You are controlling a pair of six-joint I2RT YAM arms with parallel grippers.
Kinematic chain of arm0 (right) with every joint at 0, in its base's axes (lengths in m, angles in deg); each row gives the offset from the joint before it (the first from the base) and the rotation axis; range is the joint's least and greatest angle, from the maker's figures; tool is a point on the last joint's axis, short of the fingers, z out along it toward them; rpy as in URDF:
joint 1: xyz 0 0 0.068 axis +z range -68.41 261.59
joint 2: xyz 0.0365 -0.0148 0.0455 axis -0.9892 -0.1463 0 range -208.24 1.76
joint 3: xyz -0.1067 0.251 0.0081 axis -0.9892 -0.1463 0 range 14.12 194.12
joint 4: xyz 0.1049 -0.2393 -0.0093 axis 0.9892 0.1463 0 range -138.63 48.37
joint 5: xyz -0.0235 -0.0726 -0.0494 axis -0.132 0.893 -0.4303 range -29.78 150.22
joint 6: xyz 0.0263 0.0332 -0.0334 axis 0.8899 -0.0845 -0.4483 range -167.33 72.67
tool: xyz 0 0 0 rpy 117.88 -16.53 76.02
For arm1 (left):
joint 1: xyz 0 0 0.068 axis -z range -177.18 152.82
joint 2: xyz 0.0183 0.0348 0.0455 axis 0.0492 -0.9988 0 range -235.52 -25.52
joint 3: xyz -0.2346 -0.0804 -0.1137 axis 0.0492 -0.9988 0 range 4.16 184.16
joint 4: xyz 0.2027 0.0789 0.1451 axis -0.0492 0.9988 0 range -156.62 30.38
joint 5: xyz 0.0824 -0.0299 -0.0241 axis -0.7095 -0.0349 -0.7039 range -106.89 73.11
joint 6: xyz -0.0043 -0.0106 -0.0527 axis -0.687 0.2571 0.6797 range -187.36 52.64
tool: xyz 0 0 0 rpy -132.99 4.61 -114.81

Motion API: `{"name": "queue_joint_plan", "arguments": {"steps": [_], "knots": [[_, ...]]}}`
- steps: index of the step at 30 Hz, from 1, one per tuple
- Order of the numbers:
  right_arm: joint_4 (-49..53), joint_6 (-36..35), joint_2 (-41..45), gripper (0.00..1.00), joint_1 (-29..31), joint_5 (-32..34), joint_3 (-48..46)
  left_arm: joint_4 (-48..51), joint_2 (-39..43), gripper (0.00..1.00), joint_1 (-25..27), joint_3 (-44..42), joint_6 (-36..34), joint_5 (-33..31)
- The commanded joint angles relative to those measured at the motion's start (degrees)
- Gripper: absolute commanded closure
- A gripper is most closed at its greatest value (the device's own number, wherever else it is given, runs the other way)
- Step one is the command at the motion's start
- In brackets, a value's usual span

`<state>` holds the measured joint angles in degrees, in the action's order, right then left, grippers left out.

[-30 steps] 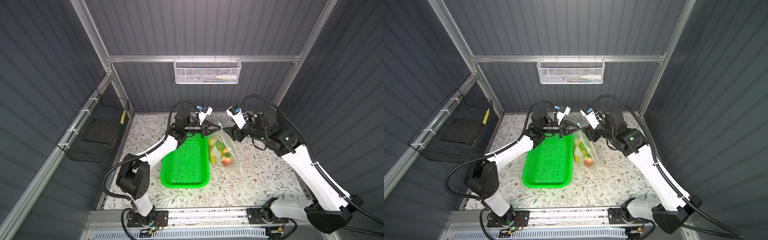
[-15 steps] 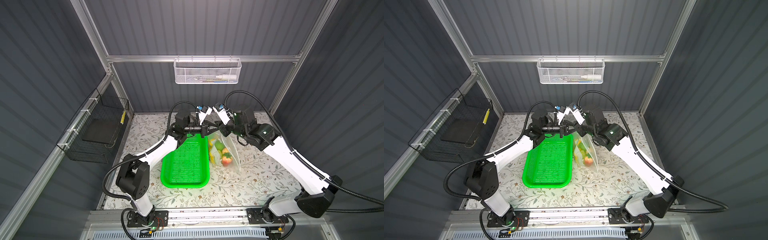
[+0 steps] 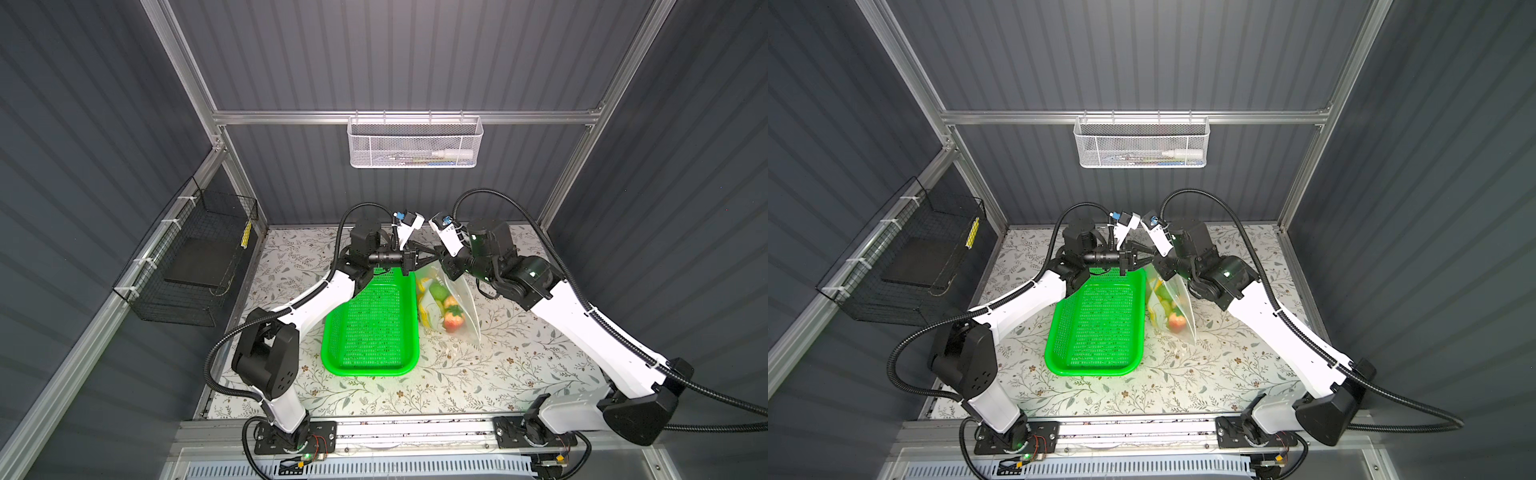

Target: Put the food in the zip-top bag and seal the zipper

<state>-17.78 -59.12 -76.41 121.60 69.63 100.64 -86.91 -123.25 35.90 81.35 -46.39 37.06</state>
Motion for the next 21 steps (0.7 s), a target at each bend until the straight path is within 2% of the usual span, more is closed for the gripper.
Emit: {"name": "queue_joint_plan", "arguments": {"steps": [1,2,6,21], "knots": [[-0.62,1.14,0.76,0.9,-0.73,-2.04,-0.83,-0.71,1.93,1.0,0.14,0.6,0.21,0.1],[-0.62,1.29,0.83,0.94,-0.94,-2.38,-0.91,-0.71,2.0,1.0,0.14,0.55,0.21,0.08],[-0.94,1.95,1.16,0.98,-1.54,-4.12,-1.35,-0.67,2.02,1.0,0.14,0.51,0.22,-0.11],[-1.85,4.86,6.47,0.98,-4.64,-10.78,-7.35,-0.06,2.19,1.0,0.14,0.64,0.2,-0.73]]}}
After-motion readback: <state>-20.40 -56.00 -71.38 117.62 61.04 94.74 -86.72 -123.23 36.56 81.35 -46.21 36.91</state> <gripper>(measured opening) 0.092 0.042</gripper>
